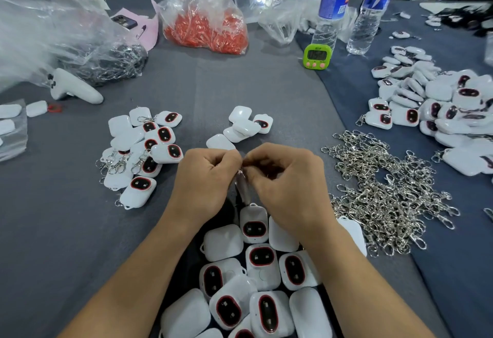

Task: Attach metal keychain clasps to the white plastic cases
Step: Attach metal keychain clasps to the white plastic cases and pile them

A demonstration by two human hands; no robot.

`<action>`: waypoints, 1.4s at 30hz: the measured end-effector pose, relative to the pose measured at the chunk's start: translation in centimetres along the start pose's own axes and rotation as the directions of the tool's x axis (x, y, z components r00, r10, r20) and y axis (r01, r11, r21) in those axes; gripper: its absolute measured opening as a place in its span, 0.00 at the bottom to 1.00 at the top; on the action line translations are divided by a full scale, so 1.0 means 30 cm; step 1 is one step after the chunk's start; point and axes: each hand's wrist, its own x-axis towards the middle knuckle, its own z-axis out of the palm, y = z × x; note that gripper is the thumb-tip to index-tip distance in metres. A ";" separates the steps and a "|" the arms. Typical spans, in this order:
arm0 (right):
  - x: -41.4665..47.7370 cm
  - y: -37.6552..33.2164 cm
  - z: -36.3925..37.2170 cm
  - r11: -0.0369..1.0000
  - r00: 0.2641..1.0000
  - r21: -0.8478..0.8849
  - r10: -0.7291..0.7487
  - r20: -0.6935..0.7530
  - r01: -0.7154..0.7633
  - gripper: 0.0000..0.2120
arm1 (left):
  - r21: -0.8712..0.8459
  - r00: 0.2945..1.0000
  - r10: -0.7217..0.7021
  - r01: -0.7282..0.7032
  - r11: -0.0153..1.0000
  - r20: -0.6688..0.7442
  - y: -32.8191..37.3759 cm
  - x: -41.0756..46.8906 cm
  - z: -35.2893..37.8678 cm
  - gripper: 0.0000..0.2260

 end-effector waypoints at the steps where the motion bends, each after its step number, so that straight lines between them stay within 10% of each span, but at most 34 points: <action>1: 0.002 0.004 -0.004 0.999 1.000 -0.041 -0.025 0.013 0.026 0.07 | 0.003 1.000 0.004 -0.004 1.000 0.001 0.002 0.000 0.001 0.19; 7: -0.008 0.008 0.020 0.991 0.995 -0.121 0.044 -0.095 -0.055 0.05 | 0.097 0.996 0.066 -0.061 0.993 -0.053 0.005 -0.006 0.015 0.19; 14: 0.006 0.012 0.027 0.888 0.927 0.311 0.371 -0.052 -0.338 0.08 | 0.166 0.994 0.094 -0.084 0.983 -0.054 -0.005 -0.016 0.022 0.20; 25: 0.022 0.024 0.009 0.781 0.934 0.537 0.355 0.037 -0.318 0.10 | 0.009 0.987 0.161 -0.160 0.987 -0.013 0.026 -0.005 -0.016 0.10; 32: 0.004 0.039 0.014 0.938 0.946 0.124 0.320 0.040 -0.323 0.08 | 0.148 0.868 0.013 0.070 0.987 -0.497 -0.023 0.063 -0.245 0.07; 42: -0.001 -0.007 -0.013 0.951 0.951 -0.028 0.309 0.023 -0.308 0.08 | 0.568 0.797 0.256 0.129 0.813 -0.547 0.006 0.025 -0.298 0.18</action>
